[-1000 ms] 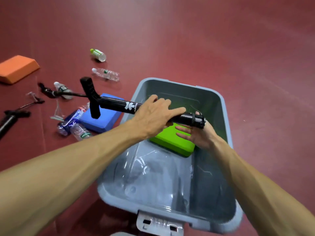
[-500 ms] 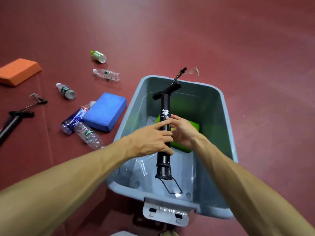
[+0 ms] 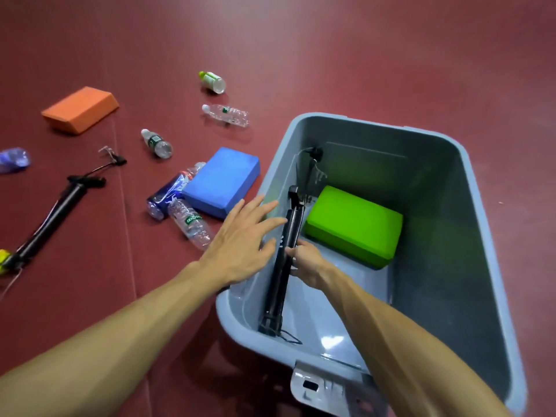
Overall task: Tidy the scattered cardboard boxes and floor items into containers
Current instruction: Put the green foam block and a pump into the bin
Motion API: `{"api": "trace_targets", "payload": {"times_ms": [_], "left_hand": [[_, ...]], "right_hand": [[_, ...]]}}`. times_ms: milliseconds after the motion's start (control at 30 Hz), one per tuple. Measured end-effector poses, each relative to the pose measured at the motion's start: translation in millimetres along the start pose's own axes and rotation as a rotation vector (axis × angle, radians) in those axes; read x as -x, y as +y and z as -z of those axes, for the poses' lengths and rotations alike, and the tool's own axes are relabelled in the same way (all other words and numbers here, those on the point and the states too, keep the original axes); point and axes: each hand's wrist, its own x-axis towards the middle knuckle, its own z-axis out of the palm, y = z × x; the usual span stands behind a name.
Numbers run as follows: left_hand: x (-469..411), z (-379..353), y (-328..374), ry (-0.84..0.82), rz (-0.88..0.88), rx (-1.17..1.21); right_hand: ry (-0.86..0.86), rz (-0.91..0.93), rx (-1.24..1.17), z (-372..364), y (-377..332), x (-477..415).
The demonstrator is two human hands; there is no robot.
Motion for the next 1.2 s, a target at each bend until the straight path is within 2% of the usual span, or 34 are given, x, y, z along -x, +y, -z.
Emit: {"api": "trace_targets", "payload": {"times_ms": [133,267,467,567,633,733,900,1033,1200], "left_hand": [[1.2,5.7,3.7,0.11,0.023,0.087],[9.5,19.2,4.5,0.188,0.169,0.271],[53.5,69.8,-28.1,0.201,0.355,0.443],[96.0,105.1,-61.8,0.19,0.456,0.453],[130.6,129.6,-86.9,0.215,0.511,0.465],[194.6,160.8,-122.8,0.287,0.622,0.487],[308.1,187.1,-174.6,0.373,0.807,0.521],[399.0,198.2,-204.7,0.436,0.937,0.562],[487.2,191.3,-226.4,0.499,1.187,0.576]], "right_hand": [[0.136,-0.028,0.302,13.4,-3.4,6.8],[0.257,0.085,0.419,23.2,-22.9,23.2],[0.468,0.551,0.704,-36.6,-78.9,66.0],[0.482,0.783,0.79,-97.2,-100.8,91.9],[0.426,0.877,0.843,-141.1,-107.5,106.1],[0.267,0.911,0.972,-210.2,-103.2,123.3],[0.049,0.799,1.188,-317.9,-64.7,140.1],[-0.21,0.692,1.325,-395.8,-31.7,150.3],[-0.493,0.558,1.503,-454.6,-0.3,156.1]]}}
